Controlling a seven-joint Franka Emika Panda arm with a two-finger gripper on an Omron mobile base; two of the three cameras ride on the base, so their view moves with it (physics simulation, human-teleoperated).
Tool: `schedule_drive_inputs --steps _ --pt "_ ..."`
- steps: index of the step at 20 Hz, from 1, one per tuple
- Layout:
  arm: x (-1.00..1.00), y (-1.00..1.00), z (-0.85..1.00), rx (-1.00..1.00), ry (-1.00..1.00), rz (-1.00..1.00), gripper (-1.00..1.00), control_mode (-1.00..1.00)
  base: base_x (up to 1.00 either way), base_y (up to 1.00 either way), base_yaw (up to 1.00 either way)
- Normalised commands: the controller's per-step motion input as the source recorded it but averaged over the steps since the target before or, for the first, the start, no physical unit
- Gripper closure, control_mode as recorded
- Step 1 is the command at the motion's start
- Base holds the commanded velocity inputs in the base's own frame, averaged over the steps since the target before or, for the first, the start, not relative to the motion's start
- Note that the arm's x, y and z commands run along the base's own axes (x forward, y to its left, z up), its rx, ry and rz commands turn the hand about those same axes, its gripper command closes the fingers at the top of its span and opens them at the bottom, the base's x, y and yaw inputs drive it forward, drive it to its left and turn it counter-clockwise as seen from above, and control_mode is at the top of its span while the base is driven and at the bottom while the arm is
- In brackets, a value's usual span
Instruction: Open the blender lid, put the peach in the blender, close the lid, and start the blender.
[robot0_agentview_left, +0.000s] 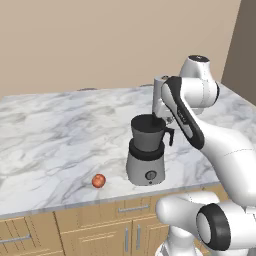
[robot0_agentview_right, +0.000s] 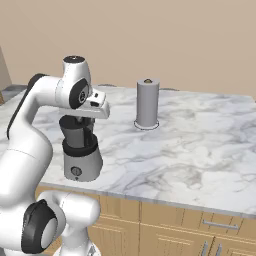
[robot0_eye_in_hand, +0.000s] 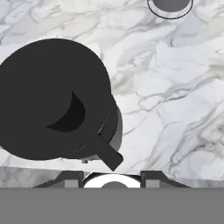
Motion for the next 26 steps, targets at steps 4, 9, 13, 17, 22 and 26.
schedule_drive_inputs --steps 4,9,13,17,22,26 --pt "0.0 0.0 0.0 0.0 0.0 0.0 -1.0 1.0 -0.17 0.0 0.0" --pt "0.0 0.0 0.0 0.0 0.0 0.0 -1.0 1.0 -0.19 0.35 -0.01" --pt "0.0 0.0 0.0 0.0 0.0 0.0 -1.0 1.0 -0.05 0.66 -0.01" --pt "0.0 0.0 0.0 0.0 0.0 0.0 -1.0 1.0 0.0 0.77 -0.02" --pt "0.0 0.0 0.0 0.0 0.0 0.0 -1.0 1.0 0.0 0.67 0.0" --pt "0.0 0.0 0.0 0.0 0.0 0.0 -1.0 1.0 0.06 0.69 0.0"
